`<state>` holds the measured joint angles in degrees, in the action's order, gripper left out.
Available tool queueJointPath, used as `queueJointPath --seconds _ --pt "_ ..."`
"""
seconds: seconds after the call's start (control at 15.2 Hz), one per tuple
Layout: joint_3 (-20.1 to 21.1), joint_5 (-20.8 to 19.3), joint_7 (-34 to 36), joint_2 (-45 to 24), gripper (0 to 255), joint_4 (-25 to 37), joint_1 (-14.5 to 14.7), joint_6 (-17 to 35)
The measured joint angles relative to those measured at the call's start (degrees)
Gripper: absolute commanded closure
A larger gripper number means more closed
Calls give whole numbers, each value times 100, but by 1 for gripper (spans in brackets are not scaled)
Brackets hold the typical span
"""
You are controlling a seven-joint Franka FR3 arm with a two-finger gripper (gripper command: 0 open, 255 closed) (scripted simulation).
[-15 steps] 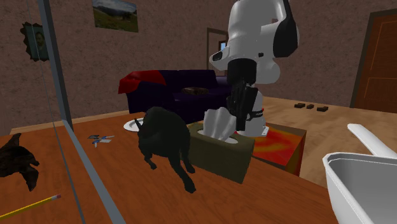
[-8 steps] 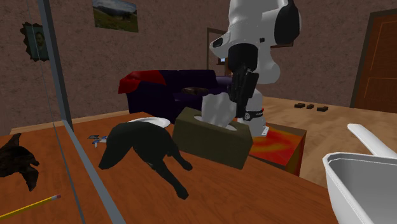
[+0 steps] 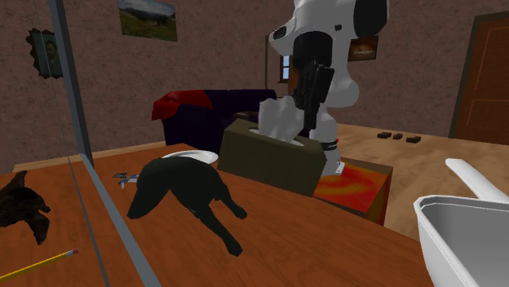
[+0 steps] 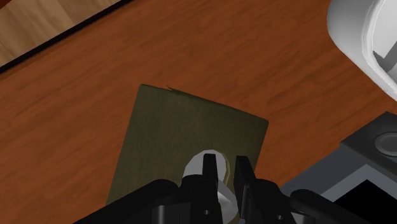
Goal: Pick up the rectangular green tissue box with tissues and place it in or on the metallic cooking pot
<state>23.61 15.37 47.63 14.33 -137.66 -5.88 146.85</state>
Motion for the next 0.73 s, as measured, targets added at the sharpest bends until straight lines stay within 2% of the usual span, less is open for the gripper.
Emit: queueJointPath --seconds 0.73 --pt "-120 -34 46 362 255 546 -27 -900"
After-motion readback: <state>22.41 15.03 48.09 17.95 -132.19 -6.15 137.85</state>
